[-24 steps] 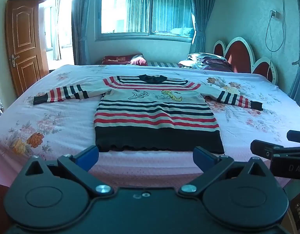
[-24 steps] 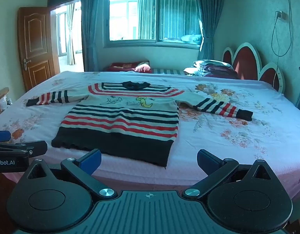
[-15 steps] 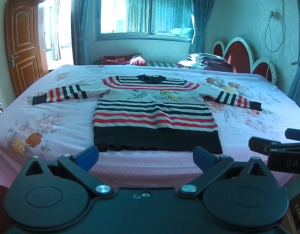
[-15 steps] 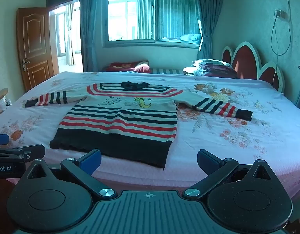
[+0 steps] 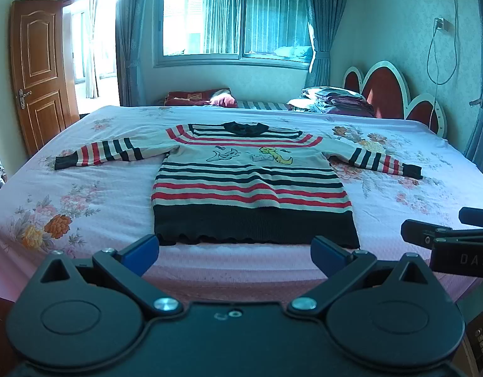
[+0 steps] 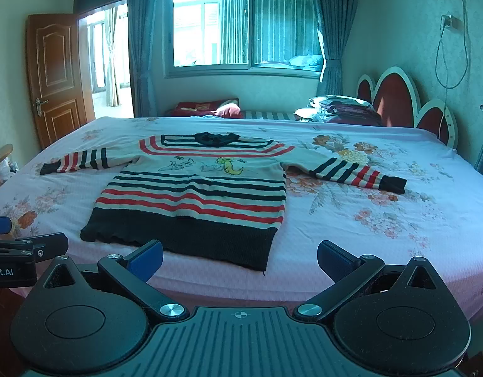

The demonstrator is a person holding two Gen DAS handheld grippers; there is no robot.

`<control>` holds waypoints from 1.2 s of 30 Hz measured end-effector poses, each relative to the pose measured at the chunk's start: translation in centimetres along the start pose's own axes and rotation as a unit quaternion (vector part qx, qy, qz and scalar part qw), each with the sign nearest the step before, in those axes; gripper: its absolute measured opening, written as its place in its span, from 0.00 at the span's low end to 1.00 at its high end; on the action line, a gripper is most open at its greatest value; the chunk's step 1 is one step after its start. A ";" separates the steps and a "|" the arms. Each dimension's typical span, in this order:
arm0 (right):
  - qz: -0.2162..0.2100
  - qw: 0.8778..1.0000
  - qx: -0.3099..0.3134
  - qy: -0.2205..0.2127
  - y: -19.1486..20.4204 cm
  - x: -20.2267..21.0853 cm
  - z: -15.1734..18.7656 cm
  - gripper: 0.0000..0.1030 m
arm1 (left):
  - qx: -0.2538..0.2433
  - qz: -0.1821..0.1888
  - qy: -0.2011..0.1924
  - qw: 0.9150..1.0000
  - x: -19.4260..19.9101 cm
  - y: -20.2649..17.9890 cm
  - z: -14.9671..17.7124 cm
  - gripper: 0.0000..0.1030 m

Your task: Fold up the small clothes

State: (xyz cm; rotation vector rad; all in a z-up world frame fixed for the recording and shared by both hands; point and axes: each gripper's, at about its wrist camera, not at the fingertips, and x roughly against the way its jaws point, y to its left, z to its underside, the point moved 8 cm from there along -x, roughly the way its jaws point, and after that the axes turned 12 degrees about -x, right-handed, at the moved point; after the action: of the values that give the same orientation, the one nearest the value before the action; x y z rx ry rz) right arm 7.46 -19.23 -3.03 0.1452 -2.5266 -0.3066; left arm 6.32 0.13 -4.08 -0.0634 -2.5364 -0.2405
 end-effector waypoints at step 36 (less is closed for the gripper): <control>-0.001 1.000 0.001 -0.004 -0.1 0.3 -0.3 1.00 | -0.003 -0.003 0.000 1.000 0.3 0.6 -0.3 1.00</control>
State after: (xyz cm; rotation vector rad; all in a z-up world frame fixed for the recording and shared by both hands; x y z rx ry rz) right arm 7.35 -19.48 -2.67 0.1481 -2.5346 -0.3070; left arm 6.32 0.70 -3.55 -0.0594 -2.5368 -0.2502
